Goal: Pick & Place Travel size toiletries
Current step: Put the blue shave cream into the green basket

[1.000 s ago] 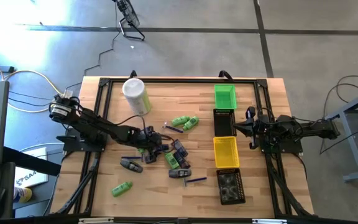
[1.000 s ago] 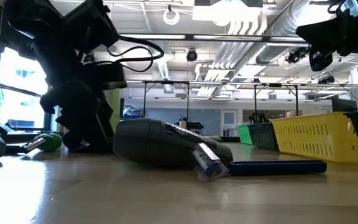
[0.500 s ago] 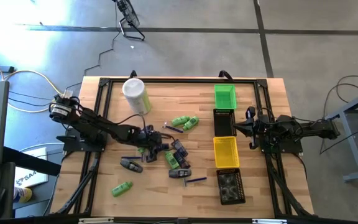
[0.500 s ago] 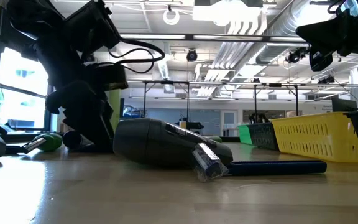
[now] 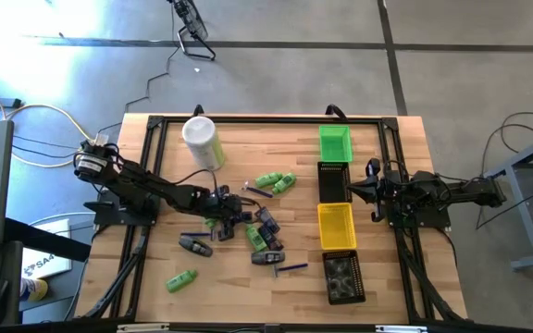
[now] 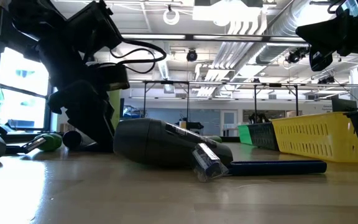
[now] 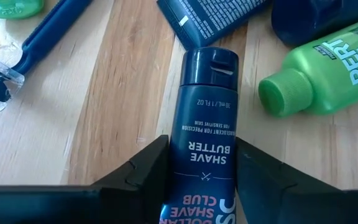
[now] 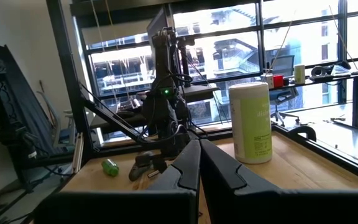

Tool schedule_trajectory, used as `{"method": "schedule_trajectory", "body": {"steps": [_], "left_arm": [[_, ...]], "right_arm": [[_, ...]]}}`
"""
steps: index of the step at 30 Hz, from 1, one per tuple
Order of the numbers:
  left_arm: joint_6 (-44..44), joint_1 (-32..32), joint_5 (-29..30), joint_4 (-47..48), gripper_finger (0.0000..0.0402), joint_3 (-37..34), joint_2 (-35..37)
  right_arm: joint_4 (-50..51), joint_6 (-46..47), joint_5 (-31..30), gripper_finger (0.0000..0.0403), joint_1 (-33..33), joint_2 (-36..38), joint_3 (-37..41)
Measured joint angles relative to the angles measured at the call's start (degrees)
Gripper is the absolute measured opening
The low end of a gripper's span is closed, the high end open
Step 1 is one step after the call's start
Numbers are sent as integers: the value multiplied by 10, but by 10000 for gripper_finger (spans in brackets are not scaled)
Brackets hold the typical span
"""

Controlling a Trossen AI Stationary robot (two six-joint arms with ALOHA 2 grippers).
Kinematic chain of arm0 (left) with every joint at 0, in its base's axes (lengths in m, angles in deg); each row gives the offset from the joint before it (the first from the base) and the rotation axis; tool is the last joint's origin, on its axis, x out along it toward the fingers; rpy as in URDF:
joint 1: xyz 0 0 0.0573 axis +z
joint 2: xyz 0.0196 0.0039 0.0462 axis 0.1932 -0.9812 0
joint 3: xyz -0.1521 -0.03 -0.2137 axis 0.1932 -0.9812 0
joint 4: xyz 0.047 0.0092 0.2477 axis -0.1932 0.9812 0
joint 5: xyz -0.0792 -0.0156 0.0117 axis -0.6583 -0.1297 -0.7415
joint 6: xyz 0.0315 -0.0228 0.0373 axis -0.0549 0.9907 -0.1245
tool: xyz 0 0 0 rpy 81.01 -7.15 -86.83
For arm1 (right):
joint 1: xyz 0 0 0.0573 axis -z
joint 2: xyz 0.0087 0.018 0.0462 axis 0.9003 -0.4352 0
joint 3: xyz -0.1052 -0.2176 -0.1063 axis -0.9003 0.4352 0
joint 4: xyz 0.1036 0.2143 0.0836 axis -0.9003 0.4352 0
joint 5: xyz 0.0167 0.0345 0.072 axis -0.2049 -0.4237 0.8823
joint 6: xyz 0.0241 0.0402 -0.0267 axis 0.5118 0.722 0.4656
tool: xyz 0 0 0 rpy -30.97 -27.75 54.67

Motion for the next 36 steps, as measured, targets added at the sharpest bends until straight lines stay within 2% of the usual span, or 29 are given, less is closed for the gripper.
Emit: {"method": "schedule_trajectory", "body": {"steps": [14,19,36], "left_arm": [[4,0,0,5,154,-1,19],[-14,-1,-4,14,154,-3,61],[-23,-1,60,7,154,-1,226]], "right_arm": [[0,0,-1,3,0,0,0],[0,0,-2,3,0,0,0],[0,0,0,3,0,0,0]]}}
